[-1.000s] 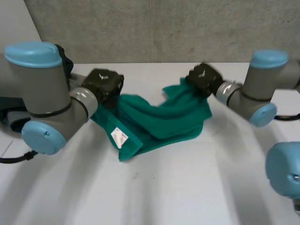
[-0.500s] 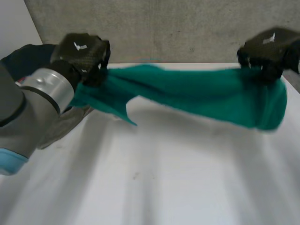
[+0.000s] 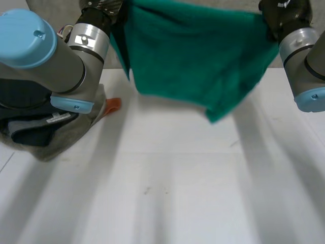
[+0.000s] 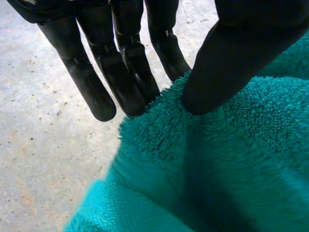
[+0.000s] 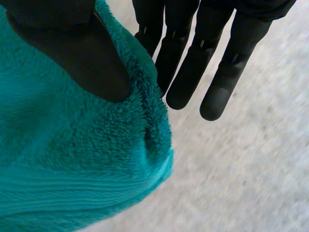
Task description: Fold the laundry.
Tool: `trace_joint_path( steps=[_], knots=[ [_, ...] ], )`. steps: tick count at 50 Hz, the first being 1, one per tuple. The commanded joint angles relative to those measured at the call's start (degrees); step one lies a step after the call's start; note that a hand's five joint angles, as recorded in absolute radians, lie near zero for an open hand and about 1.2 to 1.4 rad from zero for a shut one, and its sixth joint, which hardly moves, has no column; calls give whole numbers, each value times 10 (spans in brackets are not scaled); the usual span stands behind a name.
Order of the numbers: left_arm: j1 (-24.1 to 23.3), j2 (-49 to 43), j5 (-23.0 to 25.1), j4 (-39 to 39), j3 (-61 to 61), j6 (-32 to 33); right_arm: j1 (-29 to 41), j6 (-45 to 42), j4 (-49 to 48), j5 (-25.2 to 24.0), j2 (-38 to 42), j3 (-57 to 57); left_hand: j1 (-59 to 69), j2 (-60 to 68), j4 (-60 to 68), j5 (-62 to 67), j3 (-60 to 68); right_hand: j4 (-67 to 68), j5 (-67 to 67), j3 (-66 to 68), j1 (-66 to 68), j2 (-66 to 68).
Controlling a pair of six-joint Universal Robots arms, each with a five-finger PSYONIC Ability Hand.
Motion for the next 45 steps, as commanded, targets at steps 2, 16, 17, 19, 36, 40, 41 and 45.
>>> trace_joint_path(
  steps=[2, 16, 17, 19, 36, 40, 41, 45],
  knots=[
    [-6, 35, -6, 3, -168, 2, 1, 12, -3, -42, -22, 102, 154, 114, 113, 150, 116, 113, 131, 118, 166, 128],
    [-10, 107, -13, -82, -470, 22, -6, 1, 108, -59, -22, 324, 144, 104, 104, 141, 106, 113, 131, 118, 166, 128],
    [-12, 110, -14, -90, -480, 24, -6, 1, 108, -60, -22, 334, 132, 92, 92, 129, 95, 113, 131, 118, 166, 128],
    [-17, 116, -13, -106, -494, 26, -6, -1, 108, -65, -23, 360, 94, 54, 53, 90, 56, 113, 131, 118, 166, 128],
    [-4, 156, 26, -244, -340, 27, -7, -5, 96, -99, -36, 411, -408, -448, -448, -411, -445, 113, 131, 118, 166, 128],
    [10, 71, 28, -286, -254, 29, -6, -5, 96, -100, -37, 417, -379, -419, -420, -383, -417, 113, 131, 118, 166, 128],
    [11, 53, 27, -298, -237, 30, -6, -8, 95, -100, -37, 419, -379, -419, -420, -383, -417, 113, 131, 118, 166, 128],
    [13, -24, 23, -356, -172, 48, -8, -15, 95, -100, -37, 424, -314, -354, -354, -317, -351, 113, 131, 118, 166, 128]
  ],
)
